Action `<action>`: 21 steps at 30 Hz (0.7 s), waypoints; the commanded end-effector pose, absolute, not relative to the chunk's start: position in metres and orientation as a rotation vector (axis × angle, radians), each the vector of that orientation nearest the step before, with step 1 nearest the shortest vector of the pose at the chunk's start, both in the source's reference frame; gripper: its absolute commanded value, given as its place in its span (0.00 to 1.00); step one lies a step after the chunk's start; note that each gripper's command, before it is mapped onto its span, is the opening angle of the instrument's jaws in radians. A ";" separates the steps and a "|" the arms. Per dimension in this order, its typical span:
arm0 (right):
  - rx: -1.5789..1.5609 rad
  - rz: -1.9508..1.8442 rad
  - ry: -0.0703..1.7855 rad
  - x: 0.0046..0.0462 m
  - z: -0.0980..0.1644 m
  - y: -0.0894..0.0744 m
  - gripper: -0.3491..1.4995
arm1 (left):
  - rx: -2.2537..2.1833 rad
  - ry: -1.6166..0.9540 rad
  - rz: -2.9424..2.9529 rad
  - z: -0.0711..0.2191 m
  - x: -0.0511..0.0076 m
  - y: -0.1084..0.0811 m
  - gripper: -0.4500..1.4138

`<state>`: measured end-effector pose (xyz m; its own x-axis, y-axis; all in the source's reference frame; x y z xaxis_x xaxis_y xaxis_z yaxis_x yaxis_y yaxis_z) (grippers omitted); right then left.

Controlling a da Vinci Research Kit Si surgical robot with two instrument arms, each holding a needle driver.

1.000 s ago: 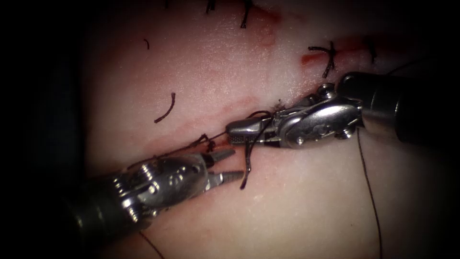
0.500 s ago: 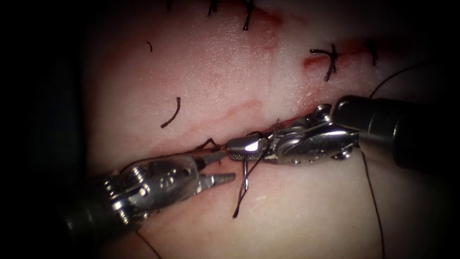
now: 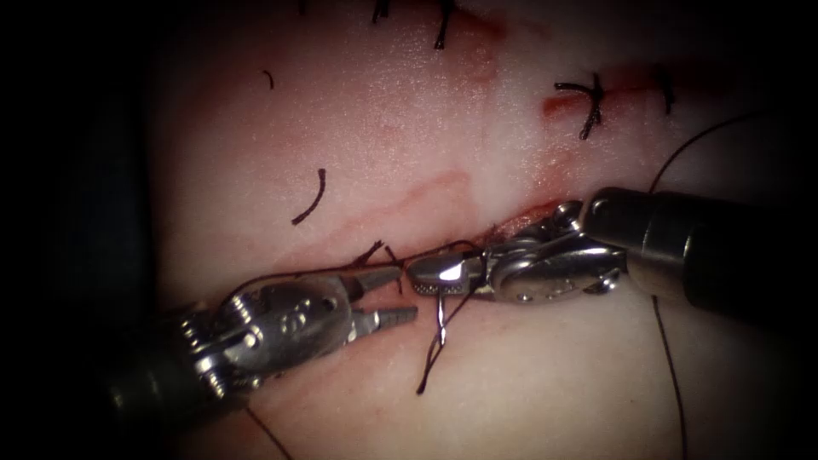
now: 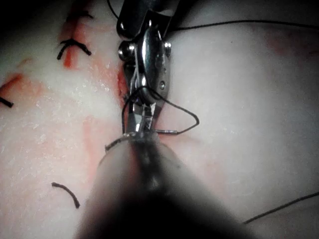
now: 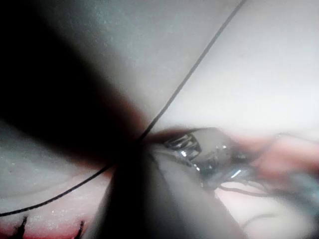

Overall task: Wound Closure
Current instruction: Throw the needle through the top of the incision with the right needle holder.

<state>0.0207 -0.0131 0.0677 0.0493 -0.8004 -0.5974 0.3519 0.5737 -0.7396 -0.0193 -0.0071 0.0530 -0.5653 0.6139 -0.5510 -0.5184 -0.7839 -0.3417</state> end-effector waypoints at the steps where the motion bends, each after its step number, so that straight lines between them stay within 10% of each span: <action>1: -0.462 -0.896 1.236 0.0213 0.068 -0.012 0.00 | -0.890 -0.182 2.316 0.053 -0.0199 -0.007 0.39; 21: -0.378 -0.443 1.412 0.0254 0.058 -0.001 0.00 | -0.868 -0.200 2.317 0.056 -0.0246 -0.007 0.38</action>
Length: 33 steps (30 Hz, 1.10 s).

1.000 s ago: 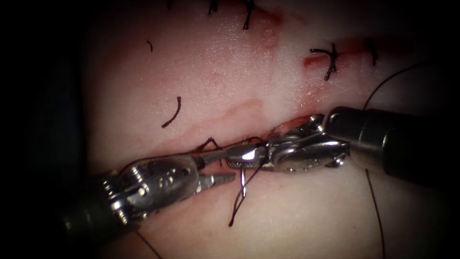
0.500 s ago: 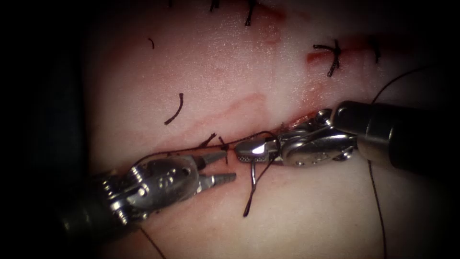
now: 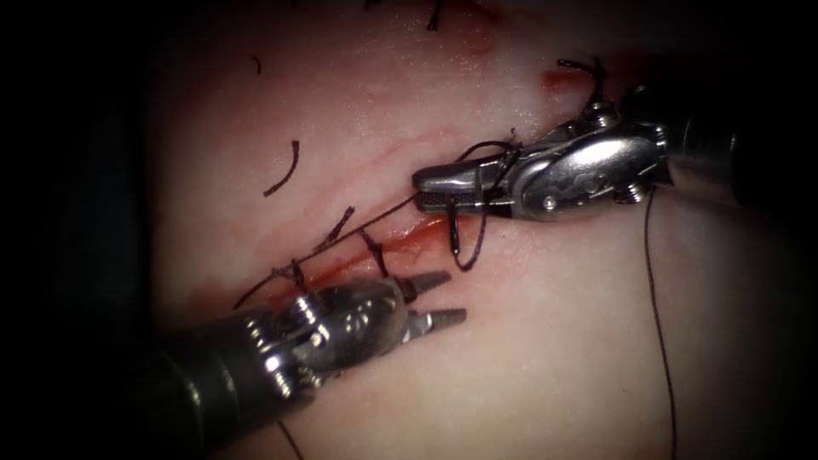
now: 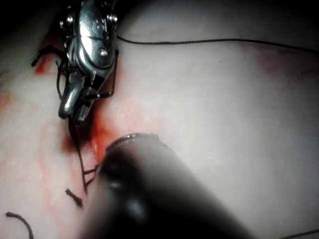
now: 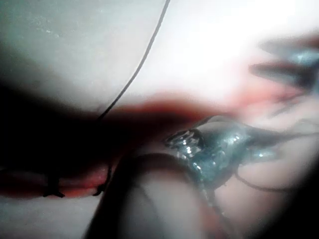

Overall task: Wound Closure
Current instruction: Throw the needle through the top of the incision with the right needle holder.

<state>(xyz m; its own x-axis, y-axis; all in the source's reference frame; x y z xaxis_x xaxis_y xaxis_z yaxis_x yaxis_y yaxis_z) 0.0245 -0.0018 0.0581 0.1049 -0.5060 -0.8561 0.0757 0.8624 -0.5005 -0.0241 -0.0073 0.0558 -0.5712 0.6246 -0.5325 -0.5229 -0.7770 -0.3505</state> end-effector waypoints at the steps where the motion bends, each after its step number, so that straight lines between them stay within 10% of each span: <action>1: -0.372 -0.438 1.415 0.0255 0.058 -0.001 0.00 | -0.867 -0.202 2.320 0.057 -0.0247 -0.007 0.38; 33: 0.448 0.381 1.411 0.0283 0.062 0.005 0.00 | -0.816 -0.229 2.351 0.058 -0.0232 -0.008 0.39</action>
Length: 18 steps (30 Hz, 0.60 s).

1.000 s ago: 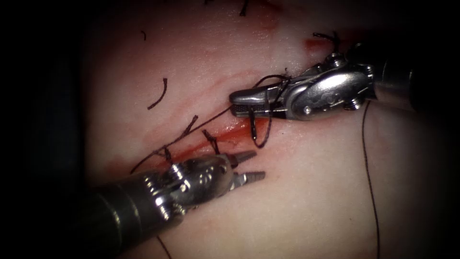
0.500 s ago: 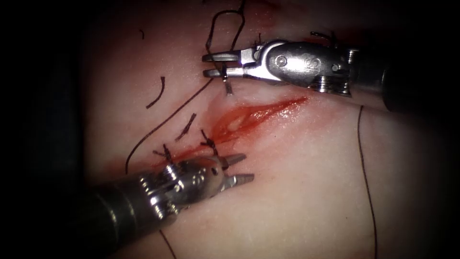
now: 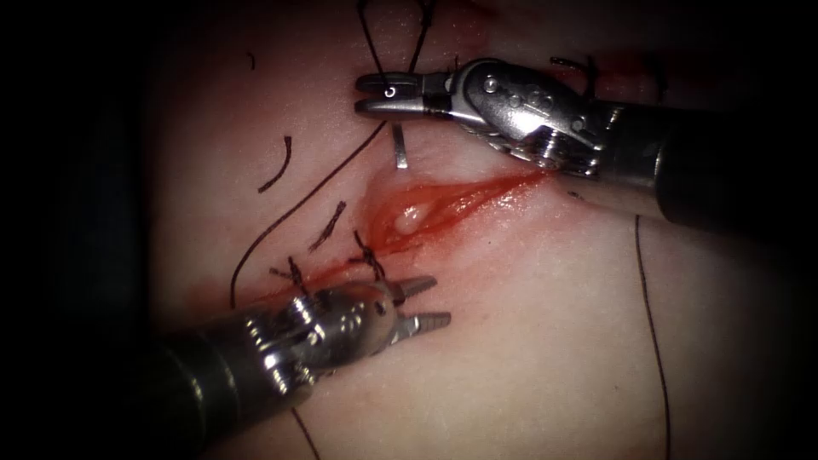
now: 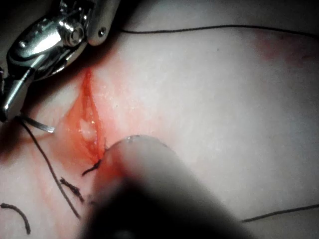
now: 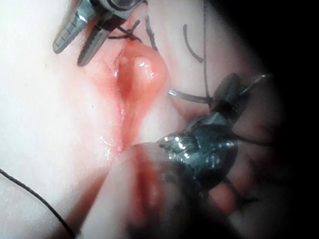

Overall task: Wound Closure
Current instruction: Throw the needle through the top of the incision with the right needle holder.

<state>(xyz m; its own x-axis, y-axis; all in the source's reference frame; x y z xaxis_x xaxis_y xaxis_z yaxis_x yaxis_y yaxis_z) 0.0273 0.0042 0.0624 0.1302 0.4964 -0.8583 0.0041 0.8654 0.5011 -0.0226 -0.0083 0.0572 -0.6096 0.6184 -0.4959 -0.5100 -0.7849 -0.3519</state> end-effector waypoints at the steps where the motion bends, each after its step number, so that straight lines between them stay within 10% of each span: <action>1: 0.479 0.402 1.406 0.0283 0.063 0.005 0.00 | -0.816 -0.230 2.351 0.058 -0.0232 -0.008 0.39; 18: 0.948 0.685 1.291 0.0285 0.062 0.002 0.00 | -0.823 -0.236 2.359 0.057 -0.0219 -0.008 0.42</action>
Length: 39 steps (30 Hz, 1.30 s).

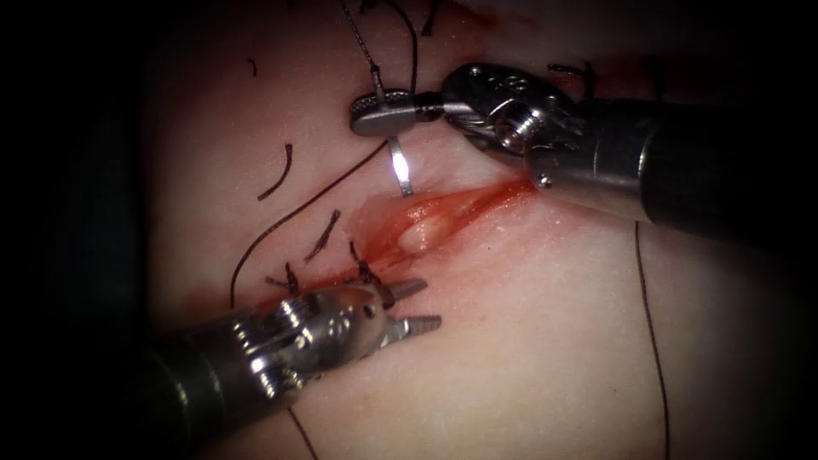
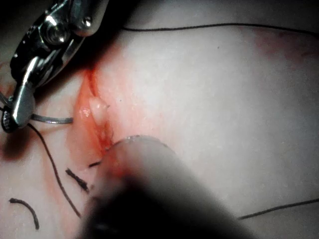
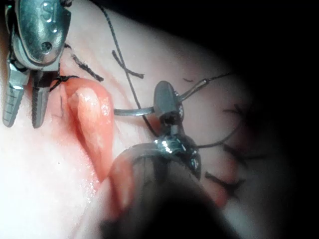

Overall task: Wound Closure
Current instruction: Throw the needle through the top of the incision with the right needle holder.

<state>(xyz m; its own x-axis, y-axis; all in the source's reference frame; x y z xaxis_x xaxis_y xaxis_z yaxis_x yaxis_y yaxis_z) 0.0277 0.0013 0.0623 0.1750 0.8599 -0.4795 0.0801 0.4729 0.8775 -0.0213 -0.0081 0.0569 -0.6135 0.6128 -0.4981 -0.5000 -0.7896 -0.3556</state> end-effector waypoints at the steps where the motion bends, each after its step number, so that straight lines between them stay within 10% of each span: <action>1: 0.963 0.685 1.286 0.0285 0.062 0.001 0.00 | -0.823 -0.237 2.360 0.057 -0.0218 -0.008 0.42; 38: 1.343 0.799 1.073 0.0253 0.060 -0.009 0.00 | -0.818 -0.220 2.369 0.057 -0.0211 -0.007 0.44; 39: 1.318 0.832 1.087 0.0255 0.060 -0.009 0.11 | -0.817 -0.220 2.369 0.057 -0.0211 -0.007 0.43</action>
<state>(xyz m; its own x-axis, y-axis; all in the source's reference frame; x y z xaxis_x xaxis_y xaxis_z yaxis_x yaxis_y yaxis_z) 0.0248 -0.0089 0.0595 0.2913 0.9476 -0.1313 0.0936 0.1083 0.9897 -0.0205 -0.0076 0.0561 -0.6239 0.5991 -0.5018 -0.4972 -0.7997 -0.3367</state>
